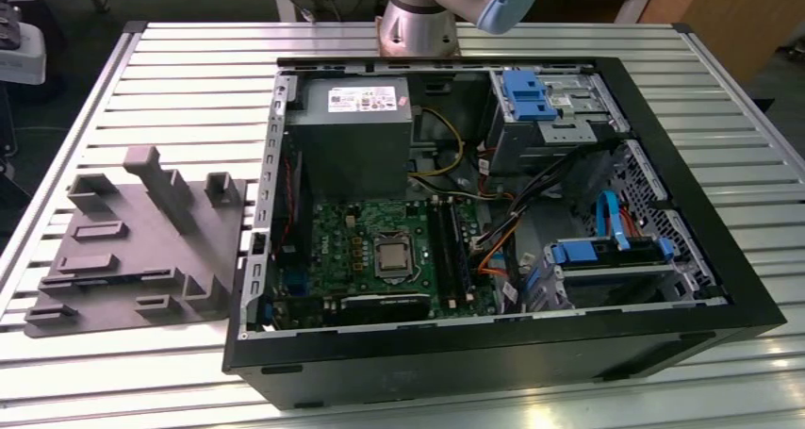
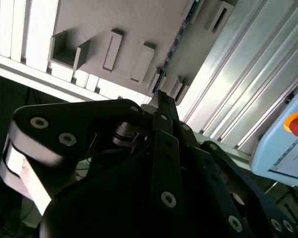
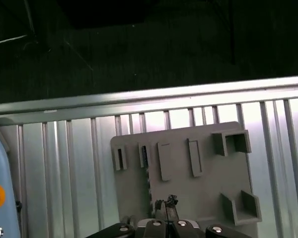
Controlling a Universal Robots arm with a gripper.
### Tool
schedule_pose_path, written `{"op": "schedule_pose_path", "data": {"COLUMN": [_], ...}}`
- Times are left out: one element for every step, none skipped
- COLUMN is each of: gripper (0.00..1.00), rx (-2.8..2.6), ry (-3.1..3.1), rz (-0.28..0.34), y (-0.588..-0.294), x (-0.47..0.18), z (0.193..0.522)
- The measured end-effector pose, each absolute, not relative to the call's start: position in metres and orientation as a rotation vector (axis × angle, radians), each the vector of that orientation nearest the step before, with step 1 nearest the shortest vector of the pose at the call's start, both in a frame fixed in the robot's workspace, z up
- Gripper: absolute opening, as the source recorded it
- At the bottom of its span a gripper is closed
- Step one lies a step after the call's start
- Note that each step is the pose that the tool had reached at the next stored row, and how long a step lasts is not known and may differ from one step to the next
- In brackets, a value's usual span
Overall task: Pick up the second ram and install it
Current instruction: 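Pick up the second ram and move it above second insertion slot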
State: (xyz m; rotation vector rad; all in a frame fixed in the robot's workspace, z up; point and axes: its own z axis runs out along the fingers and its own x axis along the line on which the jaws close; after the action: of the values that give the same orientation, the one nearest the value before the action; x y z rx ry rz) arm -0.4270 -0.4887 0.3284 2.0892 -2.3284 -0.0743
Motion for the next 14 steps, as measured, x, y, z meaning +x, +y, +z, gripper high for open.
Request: {"op": "schedule_pose_path", "data": {"gripper": [0.11, 0.11, 0.11, 0.11, 0.11, 0.11, 0.11, 0.11, 0.11, 0.11, 0.11, 0.11, 0.11, 0.11], "rx": [2.108, 2.125, 2.141, 2.158, 2.172, 2.184, 2.192, 2.196, 2.196, 2.196, 2.196, 2.196, 2.196, 2.196], "ry": [-2.311, -2.295, -2.28, -2.263, -2.249, -2.237, -2.228, -2.225, -2.225, -2.224, -2.224, -2.224, -2.224, -2.224], "rz": [-0.074, -0.074, -0.074, -0.074, -0.073, -0.073, -0.073, -0.073, -0.073, -0.073, -0.073, -0.073, -0.073, -0.073], "y": [-0.4887, -0.4887, -0.4887, -0.4887, -0.4887, -0.4888, -0.4887, -0.4887, -0.4887, -0.4887, -0.4887, -0.4887, -0.4887, -0.4887], "x": [-0.427, -0.427, -0.427, -0.427, -0.427, -0.427, -0.427, -0.427, -0.427, -0.427, -0.427, -0.427, -0.427, -0.427], "z": [0.3283, 0.3283, 0.3282, 0.3281, 0.328, 0.3279, 0.3278, 0.3278, 0.3278, 0.3278, 0.3277, 0.3277, 0.3277, 0.3275]}}
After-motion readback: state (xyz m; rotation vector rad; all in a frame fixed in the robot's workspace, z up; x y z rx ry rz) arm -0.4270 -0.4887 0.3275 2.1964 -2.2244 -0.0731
